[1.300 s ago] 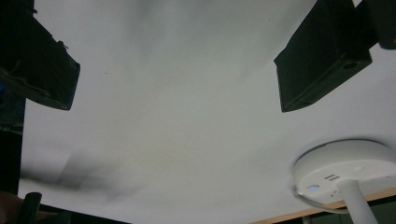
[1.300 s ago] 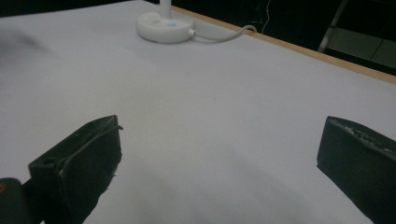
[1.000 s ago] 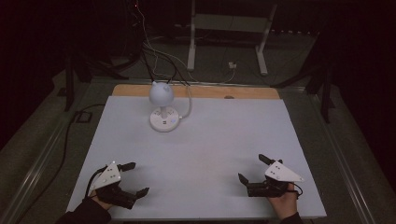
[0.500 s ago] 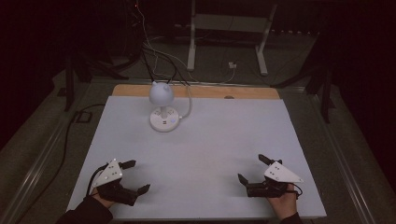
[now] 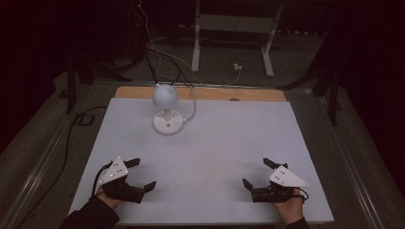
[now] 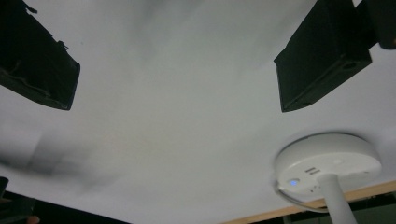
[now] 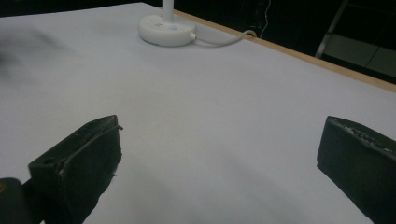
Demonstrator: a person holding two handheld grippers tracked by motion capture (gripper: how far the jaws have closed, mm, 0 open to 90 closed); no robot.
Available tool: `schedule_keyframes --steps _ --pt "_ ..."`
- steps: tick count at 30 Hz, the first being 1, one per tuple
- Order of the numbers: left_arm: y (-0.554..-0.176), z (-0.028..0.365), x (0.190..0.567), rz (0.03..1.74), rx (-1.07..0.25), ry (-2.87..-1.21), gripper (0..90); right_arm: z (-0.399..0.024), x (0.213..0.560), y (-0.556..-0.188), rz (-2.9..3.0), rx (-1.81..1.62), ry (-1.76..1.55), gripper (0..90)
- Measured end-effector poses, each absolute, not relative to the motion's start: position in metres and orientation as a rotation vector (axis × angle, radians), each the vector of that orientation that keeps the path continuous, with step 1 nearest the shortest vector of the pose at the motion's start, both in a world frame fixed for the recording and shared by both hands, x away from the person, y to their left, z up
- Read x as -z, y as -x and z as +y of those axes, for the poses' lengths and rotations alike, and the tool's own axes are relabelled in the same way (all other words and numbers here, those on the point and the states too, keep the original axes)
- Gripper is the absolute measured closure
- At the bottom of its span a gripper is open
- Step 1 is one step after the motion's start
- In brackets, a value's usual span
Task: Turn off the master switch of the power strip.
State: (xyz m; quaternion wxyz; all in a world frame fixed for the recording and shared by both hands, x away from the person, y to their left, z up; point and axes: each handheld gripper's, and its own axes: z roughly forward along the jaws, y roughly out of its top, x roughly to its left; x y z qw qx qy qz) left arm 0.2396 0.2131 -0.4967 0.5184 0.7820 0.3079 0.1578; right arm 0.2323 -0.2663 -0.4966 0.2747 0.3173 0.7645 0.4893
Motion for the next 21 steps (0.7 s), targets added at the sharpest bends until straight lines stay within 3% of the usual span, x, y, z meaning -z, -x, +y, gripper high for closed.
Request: schedule_keyframes --steps 21 --pt "-0.263 0.189 0.480 0.719 -0.403 -1.883 0.3 -0.266 0.496 -0.231 2.036 -1.330 -0.853 0.0"
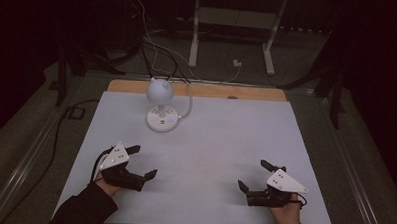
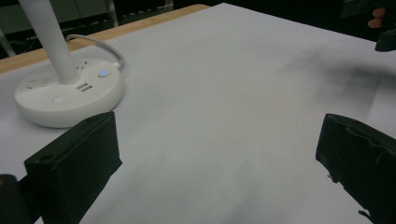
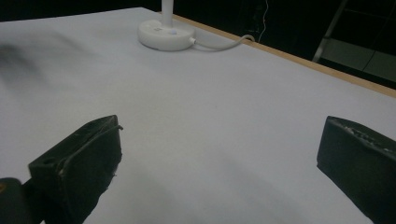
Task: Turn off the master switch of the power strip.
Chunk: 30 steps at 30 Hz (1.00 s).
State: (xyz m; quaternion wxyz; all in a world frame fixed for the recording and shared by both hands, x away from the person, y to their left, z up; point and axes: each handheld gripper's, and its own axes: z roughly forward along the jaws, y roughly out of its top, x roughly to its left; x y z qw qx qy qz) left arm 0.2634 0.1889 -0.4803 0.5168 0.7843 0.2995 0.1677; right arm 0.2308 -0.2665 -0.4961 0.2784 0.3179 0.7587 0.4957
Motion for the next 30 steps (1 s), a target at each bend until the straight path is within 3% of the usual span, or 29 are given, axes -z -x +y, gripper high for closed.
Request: schedule_keyframes --steps 30 --pt "-0.310 0.153 0.464 0.709 -0.400 -1.874 0.3 -0.266 0.497 -0.230 2.046 -1.340 -0.849 0.0"
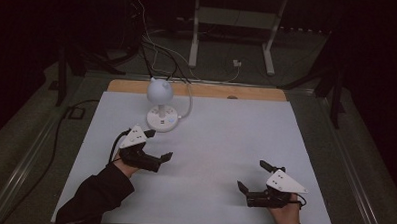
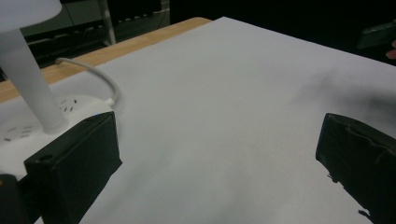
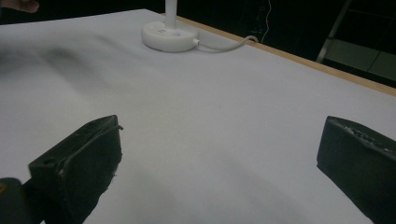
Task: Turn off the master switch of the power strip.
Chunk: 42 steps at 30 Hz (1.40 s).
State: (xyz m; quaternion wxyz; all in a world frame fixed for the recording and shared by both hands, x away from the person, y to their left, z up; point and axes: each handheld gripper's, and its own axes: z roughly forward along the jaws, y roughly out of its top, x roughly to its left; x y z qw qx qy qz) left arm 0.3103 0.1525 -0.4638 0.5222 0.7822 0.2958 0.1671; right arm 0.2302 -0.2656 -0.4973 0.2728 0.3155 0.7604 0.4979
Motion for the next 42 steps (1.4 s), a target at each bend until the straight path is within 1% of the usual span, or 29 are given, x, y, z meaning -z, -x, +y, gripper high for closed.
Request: schedule_keyframes --steps 3,5,10,16,22,26,28,30,31,34,35,36,40,41,42 --pt "-0.316 0.149 0.464 0.706 -0.389 -1.877 0.3 -0.266 0.497 -0.230 2.047 -1.342 -0.850 0.0" --pt "-0.319 0.146 0.465 0.722 -0.405 -1.900 0.3 -0.266 0.497 -0.230 2.046 -1.343 -0.852 0.0" --pt "-0.329 0.142 0.464 0.743 -0.403 -1.884 0.3 -0.266 0.498 -0.230 2.044 -1.348 -0.854 0.0" --pt "-0.341 0.140 0.462 0.817 -0.407 -1.852 0.3 -0.266 0.497 -0.230 2.042 -1.354 -0.858 0.0" --pt "-0.349 0.136 0.465 0.859 -0.460 -1.846 0.3 -0.267 0.498 -0.230 2.039 -1.356 -0.861 0.0" --pt "-0.355 0.132 0.465 0.869 -0.467 -1.890 0.3 -0.267 0.498 -0.230 2.041 -1.355 -0.863 0.0" --pt "-0.358 0.129 0.466 0.891 -0.475 -1.889 4.6 -0.266 0.498 -0.230 2.041 -1.356 -0.862 0.0" --pt "-0.362 0.127 0.468 0.898 -0.474 -1.887 5.4 -0.266 0.498 -0.230 2.042 -1.355 -0.862 0.0" --pt "-0.363 0.126 0.468 0.902 -0.483 -1.884 7.7 -0.267 0.498 -0.230 2.040 -1.357 -0.863 0.0" --pt "-0.367 0.123 0.470 0.916 -0.529 -1.878 10.1 -0.267 0.498 -0.230 2.039 -1.359 -0.865 0.0" --pt "-0.369 0.123 0.470 0.924 -0.548 -1.874 11.8 -0.267 0.498 -0.230 2.038 -1.359 -0.866 0.0" --pt "-0.370 0.122 0.470 0.933 -0.555 -1.865 15.5 -0.267 0.498 -0.230 2.039 -1.361 -0.869 0.0" --pt "-0.377 0.119 0.471 0.948 -0.581 -1.864 17.5 -0.267 0.498 -0.230 2.039 -1.359 -0.869 0.0" --pt "-0.378 0.119 0.471 0.951 -0.583 -1.868 22.0 -0.267 0.498 -0.230 2.038 -1.361 -0.867 0.0" --pt "-0.380 0.118 0.472 0.953 -0.588 -1.867 23.8 -0.267 0.498 -0.230 2.038 -1.360 -0.868 0.0"
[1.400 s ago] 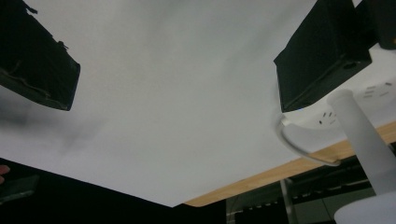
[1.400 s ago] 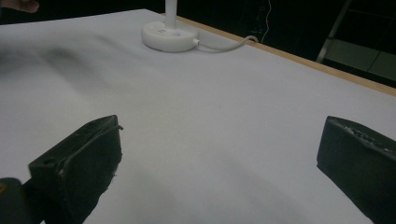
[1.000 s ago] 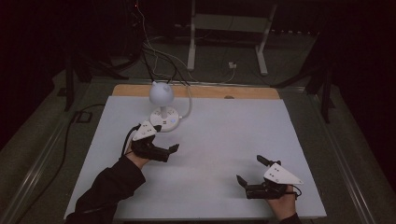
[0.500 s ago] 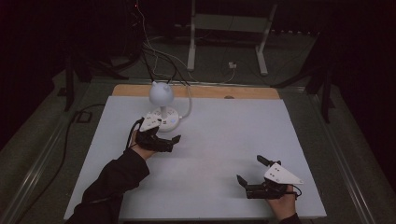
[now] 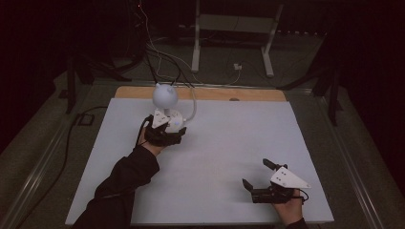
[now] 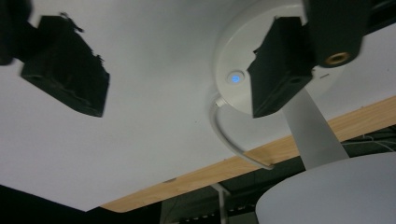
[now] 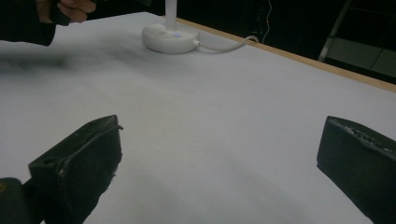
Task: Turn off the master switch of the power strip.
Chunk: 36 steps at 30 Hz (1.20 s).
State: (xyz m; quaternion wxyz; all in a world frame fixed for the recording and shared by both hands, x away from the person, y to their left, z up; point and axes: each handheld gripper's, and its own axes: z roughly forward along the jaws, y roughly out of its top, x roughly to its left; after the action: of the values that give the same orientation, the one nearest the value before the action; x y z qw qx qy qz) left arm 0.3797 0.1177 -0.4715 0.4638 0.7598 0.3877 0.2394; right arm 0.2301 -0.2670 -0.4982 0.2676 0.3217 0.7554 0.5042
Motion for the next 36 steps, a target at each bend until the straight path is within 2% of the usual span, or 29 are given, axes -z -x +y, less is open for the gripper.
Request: schedule_keyframes --steps 1,2,3,4,5,11,12,13,14,16,19,22,25,36 --pt "-0.381 0.117 0.472 0.958 -0.591 -1.865 23.8 -0.267 0.498 -0.230 2.038 -1.360 -0.868 0.0" --pt "-0.383 0.117 0.472 0.966 -0.586 -1.861 29.2 -0.267 0.498 -0.230 2.039 -1.358 -0.869 0.0" --pt "-0.384 0.117 0.473 0.973 -0.592 -1.857 29.2 -0.267 0.498 -0.230 2.039 -1.358 -0.869 0.0" --pt "-0.385 0.116 0.474 0.979 -0.601 -1.861 34.9 -0.267 0.499 -0.230 2.040 -1.361 -0.871 0.0" --pt "-0.386 0.115 0.475 0.982 -0.604 -1.862 34.9 -0.267 0.499 -0.230 2.040 -1.361 -0.871 0.0" --pt "-0.389 0.111 0.481 0.984 -0.685 -1.891 52.5 -0.268 0.499 -0.230 2.041 -1.362 -0.870 0.0" --pt "-0.389 0.110 0.482 0.987 -0.699 -1.888 52.5 -0.268 0.499 -0.230 2.041 -1.362 -0.870 0.0" --pt "-0.390 0.110 0.482 0.992 -0.719 -1.885 55.9 -0.268 0.499 -0.230 2.041 -1.360 -0.870 0.0" --pt "-0.390 0.110 0.483 0.993 -0.734 -1.888 63.3 -0.267 0.499 -0.230 2.041 -1.361 -0.868 0.0" --pt "-0.393 0.110 0.484 1.008 -0.742 -1.887 65.7 -0.267 0.499 -0.230 2.041 -1.362 -0.868 0.0" --pt "-0.396 0.111 0.486 1.023 -0.757 -1.884 75.9 -0.268 0.499 -0.230 2.042 -1.362 -0.869 0.0" --pt "-0.400 0.111 0.489 1.057 -0.771 -1.870 78.6 -0.268 0.499 -0.230 2.043 -1.361 -0.868 0.0" --pt "-0.404 0.108 0.493 1.073 -0.776 -1.881 86.4 -0.268 0.498 -0.230 2.042 -1.365 -0.869 0.0" --pt "-0.413 0.099 0.504 1.129 -0.812 -1.896 90.0 -0.268 0.498 -0.229 2.040 -1.366 -0.862 0.0"
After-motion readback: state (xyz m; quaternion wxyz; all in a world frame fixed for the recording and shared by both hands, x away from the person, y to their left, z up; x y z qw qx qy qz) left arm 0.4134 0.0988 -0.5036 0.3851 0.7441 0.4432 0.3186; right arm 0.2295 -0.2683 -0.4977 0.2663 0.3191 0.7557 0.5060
